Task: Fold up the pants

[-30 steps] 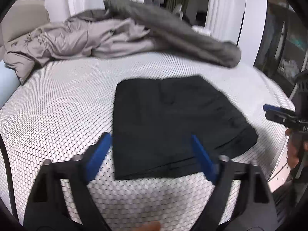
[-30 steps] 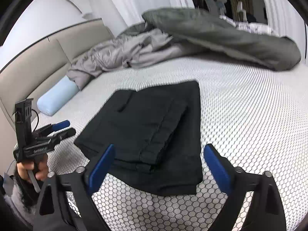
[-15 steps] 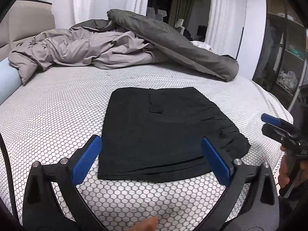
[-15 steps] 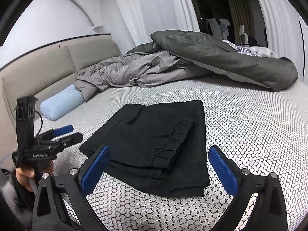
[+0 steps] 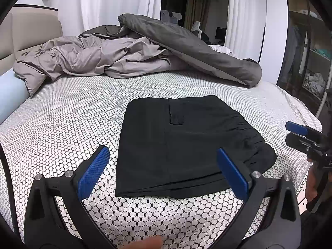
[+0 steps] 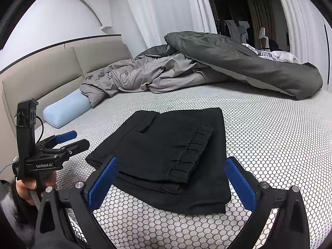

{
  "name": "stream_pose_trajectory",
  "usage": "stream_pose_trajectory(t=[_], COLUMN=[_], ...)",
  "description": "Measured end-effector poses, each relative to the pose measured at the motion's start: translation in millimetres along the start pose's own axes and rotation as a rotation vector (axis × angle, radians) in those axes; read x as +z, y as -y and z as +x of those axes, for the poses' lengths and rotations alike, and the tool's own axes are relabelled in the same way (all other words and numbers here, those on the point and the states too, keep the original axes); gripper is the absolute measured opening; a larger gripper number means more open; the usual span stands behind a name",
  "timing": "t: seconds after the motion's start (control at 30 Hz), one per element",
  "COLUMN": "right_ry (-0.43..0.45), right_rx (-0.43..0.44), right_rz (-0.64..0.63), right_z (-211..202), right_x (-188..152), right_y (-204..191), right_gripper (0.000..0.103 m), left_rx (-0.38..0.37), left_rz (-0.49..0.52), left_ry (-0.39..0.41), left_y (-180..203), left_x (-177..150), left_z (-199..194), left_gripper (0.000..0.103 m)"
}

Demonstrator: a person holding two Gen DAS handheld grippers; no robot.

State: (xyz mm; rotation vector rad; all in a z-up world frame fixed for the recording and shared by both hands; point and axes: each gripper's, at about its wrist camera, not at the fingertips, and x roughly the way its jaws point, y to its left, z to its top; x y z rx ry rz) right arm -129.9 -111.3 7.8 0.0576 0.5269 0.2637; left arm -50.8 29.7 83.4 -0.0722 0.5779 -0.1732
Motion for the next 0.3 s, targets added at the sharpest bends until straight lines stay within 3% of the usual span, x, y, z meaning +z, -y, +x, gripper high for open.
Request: stream_pose_trajectory(t=[0.3], right_ry=[-0.01], right_rx=[-0.002], right_rz=[-0.01], right_z=[3.9], right_x=[0.0], right_y=[-2.4], right_gripper=[0.103], left_rx=[0.005], left_rz=[-0.016], left_ry=[-0.007], left_y=[-6.5], left_x=[-0.1], left_z=[1.9], left_gripper=[0.102])
